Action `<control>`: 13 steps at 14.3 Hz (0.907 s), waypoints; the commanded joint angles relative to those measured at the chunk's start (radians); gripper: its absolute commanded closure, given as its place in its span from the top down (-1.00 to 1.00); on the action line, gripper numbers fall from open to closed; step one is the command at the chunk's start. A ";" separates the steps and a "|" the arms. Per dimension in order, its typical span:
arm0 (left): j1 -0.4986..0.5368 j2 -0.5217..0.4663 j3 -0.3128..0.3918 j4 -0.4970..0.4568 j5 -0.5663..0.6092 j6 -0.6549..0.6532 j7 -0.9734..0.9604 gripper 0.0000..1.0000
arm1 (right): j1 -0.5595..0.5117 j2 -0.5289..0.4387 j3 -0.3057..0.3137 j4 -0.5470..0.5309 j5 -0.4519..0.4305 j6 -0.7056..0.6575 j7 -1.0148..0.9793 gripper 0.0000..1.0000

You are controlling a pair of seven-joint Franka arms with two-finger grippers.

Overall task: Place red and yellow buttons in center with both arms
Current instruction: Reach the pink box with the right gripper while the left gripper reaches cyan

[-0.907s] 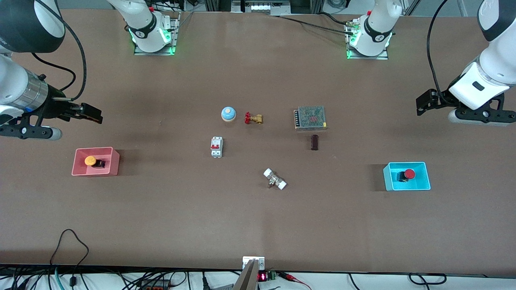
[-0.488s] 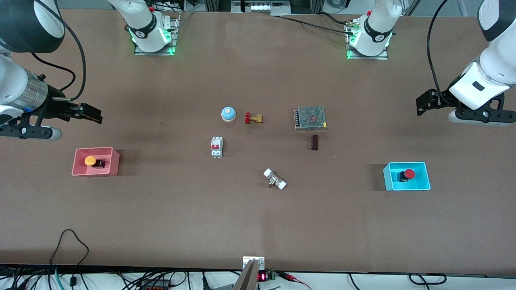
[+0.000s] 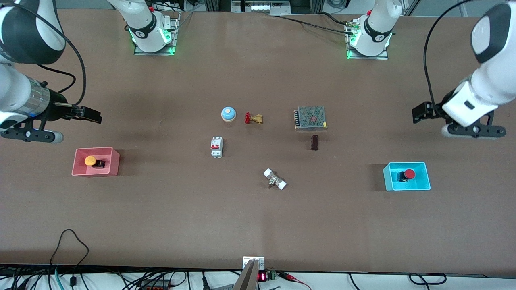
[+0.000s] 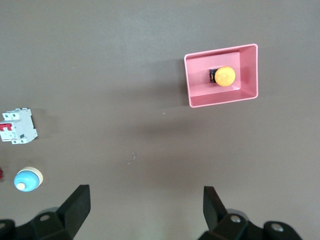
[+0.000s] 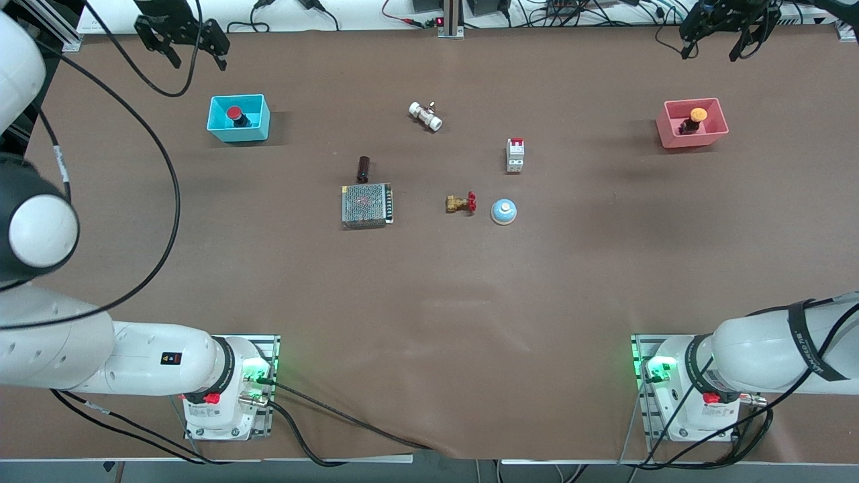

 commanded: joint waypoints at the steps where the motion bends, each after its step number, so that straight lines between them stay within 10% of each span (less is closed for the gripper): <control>1: 0.020 0.187 -0.002 0.209 -0.062 -0.018 -0.005 1.00 | -0.031 0.013 0.004 -0.068 -0.017 0.109 -0.067 1.00; 6: 0.055 0.391 0.002 0.337 0.005 0.069 0.006 1.00 | -0.078 0.124 0.004 -0.080 -0.153 0.244 -0.112 1.00; 13: 0.084 0.545 0.000 0.214 0.081 0.286 0.006 1.00 | -0.167 0.268 -0.012 -0.157 -0.161 0.569 -0.210 1.00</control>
